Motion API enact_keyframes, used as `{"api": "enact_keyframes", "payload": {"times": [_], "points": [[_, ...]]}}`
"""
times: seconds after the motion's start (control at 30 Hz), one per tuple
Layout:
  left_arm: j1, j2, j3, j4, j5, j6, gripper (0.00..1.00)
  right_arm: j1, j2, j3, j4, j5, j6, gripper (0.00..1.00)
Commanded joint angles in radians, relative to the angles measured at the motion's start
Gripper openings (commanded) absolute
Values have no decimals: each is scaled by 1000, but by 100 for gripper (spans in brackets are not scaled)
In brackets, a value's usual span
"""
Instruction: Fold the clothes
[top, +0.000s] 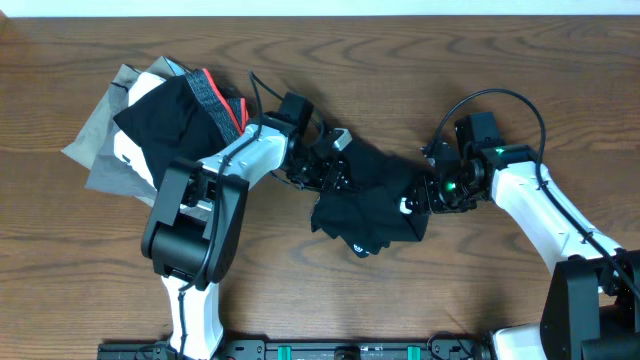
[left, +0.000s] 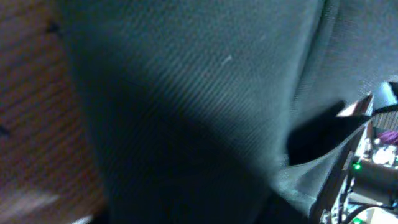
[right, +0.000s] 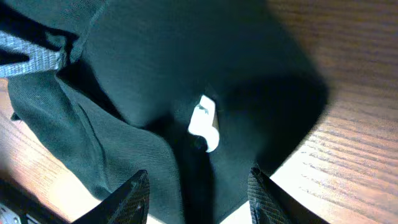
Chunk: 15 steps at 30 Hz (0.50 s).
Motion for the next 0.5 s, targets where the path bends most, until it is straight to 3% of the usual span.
{"api": "enact_keyframes", "payload": {"times": [0.0, 0.07, 0.27, 0.47], "points": [[-21, 14, -2, -3, -2, 23, 15, -10, -16, 2, 9, -15, -16, 49], [-24, 3, 4, -10, 25, 21, 6, -11, -16, 2, 11, -14, -16, 48], [26, -167, 121, -120, 81, -18, 6, -35, -16, 2, 13, -11, -15, 47], [165, -419, 204, -134, -103, -18, 6, -71, -16, 2, 17, -12, -13, 47]]}}
